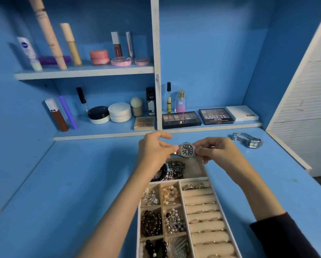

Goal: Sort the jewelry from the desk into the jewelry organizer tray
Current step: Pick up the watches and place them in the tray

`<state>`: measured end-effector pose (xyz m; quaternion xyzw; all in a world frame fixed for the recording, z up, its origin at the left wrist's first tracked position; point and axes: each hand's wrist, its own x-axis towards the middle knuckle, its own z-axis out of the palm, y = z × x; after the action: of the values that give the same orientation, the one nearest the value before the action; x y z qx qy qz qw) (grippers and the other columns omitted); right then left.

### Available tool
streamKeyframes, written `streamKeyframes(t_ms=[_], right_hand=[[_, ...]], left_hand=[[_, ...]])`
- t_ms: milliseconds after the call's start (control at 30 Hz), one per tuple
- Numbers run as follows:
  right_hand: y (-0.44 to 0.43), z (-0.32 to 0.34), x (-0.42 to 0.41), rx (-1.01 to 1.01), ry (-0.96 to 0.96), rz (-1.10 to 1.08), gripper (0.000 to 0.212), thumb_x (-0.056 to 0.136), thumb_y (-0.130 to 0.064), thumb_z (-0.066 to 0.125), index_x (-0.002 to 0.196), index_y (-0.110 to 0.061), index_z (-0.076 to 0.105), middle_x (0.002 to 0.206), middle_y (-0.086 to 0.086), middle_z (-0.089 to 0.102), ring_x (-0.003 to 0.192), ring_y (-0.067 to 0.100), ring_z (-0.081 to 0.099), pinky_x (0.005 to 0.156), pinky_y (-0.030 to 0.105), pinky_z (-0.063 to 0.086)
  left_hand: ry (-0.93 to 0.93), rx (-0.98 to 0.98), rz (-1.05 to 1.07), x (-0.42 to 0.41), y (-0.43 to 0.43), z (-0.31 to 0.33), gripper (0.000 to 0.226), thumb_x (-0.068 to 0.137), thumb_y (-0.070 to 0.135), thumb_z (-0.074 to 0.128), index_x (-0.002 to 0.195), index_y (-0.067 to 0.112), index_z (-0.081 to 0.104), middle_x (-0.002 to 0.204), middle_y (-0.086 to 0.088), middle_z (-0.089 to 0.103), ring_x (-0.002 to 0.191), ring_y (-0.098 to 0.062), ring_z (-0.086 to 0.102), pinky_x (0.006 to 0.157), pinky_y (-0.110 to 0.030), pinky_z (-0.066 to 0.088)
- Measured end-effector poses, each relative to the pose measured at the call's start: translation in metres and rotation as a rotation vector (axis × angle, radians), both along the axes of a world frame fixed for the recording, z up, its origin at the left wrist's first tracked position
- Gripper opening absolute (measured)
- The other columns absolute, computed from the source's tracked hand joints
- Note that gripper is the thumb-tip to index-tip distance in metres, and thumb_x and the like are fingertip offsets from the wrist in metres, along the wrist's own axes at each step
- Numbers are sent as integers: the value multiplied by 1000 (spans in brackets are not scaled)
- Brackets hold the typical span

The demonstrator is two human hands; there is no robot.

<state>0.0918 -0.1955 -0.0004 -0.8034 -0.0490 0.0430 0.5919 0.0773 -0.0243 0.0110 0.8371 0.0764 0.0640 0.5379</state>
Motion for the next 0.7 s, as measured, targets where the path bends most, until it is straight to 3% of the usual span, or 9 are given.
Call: streamKeyframes(t_ms=[67, 133, 233, 367, 433, 533, 700], right_hand=[[2, -3, -1, -168, -33, -24, 16, 77, -3, 63, 77, -16, 72, 58, 9, 64, 52, 14, 50, 59, 29, 43], [2, -3, -2, -268, -68, -22, 15, 77, -5, 62, 77, -18, 71, 57, 4, 62, 52, 12, 49, 55, 24, 41], [5, -3, -3, -409, -128, 4, 12, 79, -9, 61, 80, -18, 68, 63, 1, 60, 55, 11, 50, 45, 12, 36], [8, -6, -3, -508, -177, 3, 11, 79, -10, 59, 82, -15, 68, 65, -2, 59, 59, 12, 52, 49, 14, 38], [10, -8, -3, -583, -214, -1, 11, 80, -12, 59, 84, -16, 68, 74, -1, 57, 64, 13, 51, 52, 18, 35], [10, -11, -3, -689, -263, -15, 12, 80, -14, 60, 88, -18, 69, 86, -1, 45, 79, 20, 52, 69, 28, 40], [6, -10, -3, -712, -207, 34, 10, 80, -17, 62, 84, -22, 69, 78, -12, 38, 78, 17, 49, 70, 27, 38]], left_hand=[[-1, 121, 5, -2, -1, -4, 23, 73, 20, 77, 92, 22, 63, 75, 3, 68, 62, -8, 60, 59, -21, 47], [17, 197, -5, -4, 0, -7, 19, 74, 23, 76, 88, 23, 64, 75, 5, 67, 65, -6, 59, 53, -22, 43], [62, 295, -18, -4, 0, -10, 13, 73, 27, 76, 76, 26, 63, 77, 4, 68, 73, -12, 62, 64, -27, 48], [69, 418, -65, -3, 0, -12, 12, 76, 28, 73, 66, 26, 65, 80, 2, 69, 88, -16, 61, 78, -34, 51], [34, 478, -83, -5, 0, -13, 9, 79, 31, 70, 74, 24, 71, 79, 4, 70, 85, -15, 62, 73, -29, 50], [-22, 545, -73, -7, 0, -16, 13, 79, 36, 68, 79, 24, 72, 77, 5, 69, 81, -15, 61, 66, -25, 46], [2, 515, -70, -5, 6, -17, 14, 78, 38, 69, 77, 24, 71, 70, 10, 58, 78, -12, 57, 63, -22, 38]])
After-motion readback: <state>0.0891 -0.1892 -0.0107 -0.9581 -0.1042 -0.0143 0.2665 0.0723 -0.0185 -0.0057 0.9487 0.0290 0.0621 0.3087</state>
